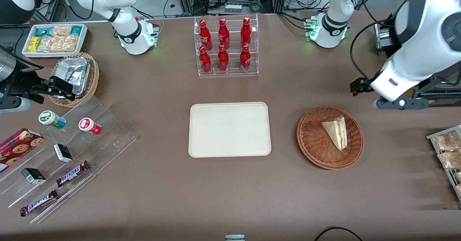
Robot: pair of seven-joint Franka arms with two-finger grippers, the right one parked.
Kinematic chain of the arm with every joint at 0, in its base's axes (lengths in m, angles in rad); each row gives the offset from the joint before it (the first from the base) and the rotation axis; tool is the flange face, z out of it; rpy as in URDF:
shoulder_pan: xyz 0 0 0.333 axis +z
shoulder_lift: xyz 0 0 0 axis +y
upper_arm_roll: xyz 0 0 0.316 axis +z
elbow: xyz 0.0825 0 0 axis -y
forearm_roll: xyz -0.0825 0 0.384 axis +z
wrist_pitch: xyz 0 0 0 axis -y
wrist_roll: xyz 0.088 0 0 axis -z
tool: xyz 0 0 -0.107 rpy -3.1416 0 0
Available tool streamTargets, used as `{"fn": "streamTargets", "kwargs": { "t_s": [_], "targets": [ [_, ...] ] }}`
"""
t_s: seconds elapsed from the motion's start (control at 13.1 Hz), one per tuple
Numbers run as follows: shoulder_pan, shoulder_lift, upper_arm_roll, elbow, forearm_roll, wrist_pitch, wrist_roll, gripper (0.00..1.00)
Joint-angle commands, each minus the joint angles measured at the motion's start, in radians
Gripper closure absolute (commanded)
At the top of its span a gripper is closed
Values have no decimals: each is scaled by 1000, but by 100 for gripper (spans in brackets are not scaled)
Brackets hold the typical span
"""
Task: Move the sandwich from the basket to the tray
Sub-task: 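Move the left gripper over the wrapped sandwich in the wicker basket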
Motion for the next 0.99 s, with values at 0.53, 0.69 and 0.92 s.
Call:
{"fn": "streamTargets", "kwargs": {
  "t_s": [0.53,0.69,0.92],
  "targets": [
    [12,2,20,-414,1,586,-409,0],
    [12,24,20,-416,2,592,-456,0],
    [12,58,20,-445,2,636,-465,0]
  ]
}}
